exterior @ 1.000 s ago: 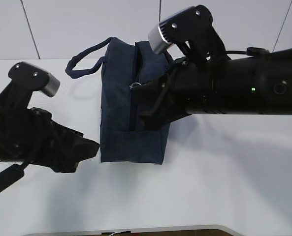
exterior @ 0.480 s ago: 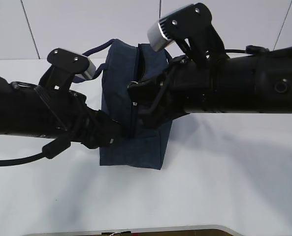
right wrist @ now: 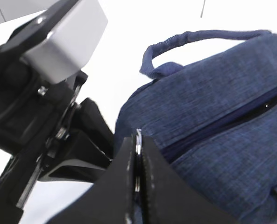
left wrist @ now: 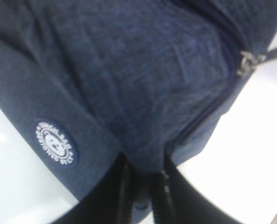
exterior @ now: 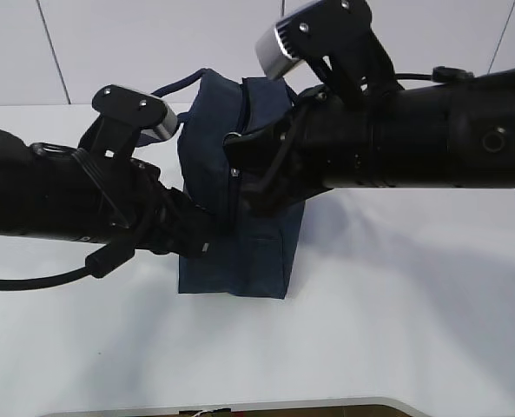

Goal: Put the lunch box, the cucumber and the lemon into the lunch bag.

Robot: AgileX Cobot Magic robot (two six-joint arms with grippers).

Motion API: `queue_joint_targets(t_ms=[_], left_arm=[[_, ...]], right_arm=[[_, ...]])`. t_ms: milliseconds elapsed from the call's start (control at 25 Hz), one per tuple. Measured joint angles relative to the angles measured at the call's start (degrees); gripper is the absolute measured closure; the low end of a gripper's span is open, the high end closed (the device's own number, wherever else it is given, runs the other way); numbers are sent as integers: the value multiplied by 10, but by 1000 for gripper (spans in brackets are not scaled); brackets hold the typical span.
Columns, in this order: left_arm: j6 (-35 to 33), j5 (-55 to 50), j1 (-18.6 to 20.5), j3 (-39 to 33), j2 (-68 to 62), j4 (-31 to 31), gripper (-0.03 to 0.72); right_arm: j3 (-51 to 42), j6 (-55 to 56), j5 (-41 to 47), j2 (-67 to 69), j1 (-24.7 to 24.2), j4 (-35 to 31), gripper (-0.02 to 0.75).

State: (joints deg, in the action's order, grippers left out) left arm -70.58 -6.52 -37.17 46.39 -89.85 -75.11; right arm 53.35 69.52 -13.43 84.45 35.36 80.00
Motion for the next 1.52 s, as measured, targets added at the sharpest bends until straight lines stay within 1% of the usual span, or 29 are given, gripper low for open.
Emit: queue_joint_targets(t_ms=[80,200,560,880,1520], left_arm=[[0,-6,0,0,0,0,668],[0,-13,0,0,-1,0,687],[-1,-18,0,-19,-1,1,691],[-1,-29,0,-21,-1,6,692],[-1,-37,0,-34,21,12,692]], right_arm=[[1,0,3,0,0,5,733],[1,0,3,0,0,10,733],[23,1,23,0,0,31,733],[36,2,48,0,0,52,733],[116,3,75,56,0,90,733]])
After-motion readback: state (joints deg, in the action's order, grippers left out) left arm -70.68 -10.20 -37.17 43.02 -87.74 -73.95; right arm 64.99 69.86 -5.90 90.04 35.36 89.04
